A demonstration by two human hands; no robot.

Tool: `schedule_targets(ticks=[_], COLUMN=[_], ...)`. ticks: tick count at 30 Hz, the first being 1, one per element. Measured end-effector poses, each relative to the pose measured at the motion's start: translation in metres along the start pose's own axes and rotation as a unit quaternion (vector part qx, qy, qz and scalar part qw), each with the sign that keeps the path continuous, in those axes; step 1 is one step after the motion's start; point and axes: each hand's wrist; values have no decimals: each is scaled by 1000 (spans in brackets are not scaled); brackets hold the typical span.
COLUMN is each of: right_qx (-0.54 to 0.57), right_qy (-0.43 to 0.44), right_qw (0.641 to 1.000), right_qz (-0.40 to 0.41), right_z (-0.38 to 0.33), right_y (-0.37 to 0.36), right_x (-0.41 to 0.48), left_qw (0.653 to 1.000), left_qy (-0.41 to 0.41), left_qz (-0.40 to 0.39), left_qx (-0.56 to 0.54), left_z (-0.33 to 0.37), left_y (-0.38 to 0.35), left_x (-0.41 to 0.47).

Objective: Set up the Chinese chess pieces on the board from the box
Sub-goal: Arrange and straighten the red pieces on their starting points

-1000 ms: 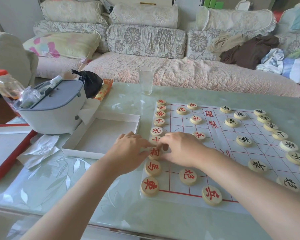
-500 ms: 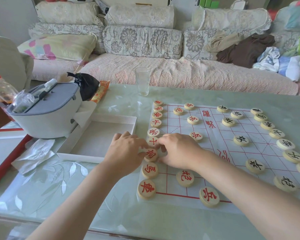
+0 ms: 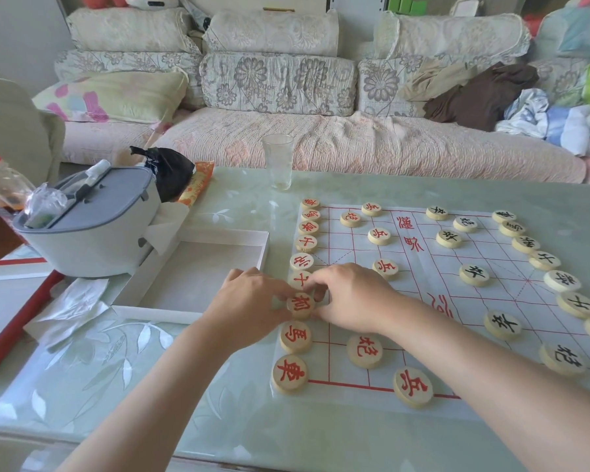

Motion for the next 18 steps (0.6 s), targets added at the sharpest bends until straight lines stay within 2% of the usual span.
schedule_targets(ticks=[9,13,18], right_qx=[27,75,52], right_qy=[-7,-33,-43], right_qw=[999,996,997], right_qz=[-18,21,40], right_z=[1,12,18], right_y=[0,16,10], right_x=[2,9,21], left_qw=[1000,999,999], left_qy=[-2,14,40], left_qz=[-4,1,24], left_qx=[-12,-37,-6], left_z=[-3,-7,-1], left_y=[1,2,-1], left_x=[2,8,21])
Point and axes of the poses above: each hand's wrist, its own x-axis towards the middle knuckle, its own y-axis out of the back of the hand, z = x × y, and after that the axes turned 13 degrees about -z, right-handed
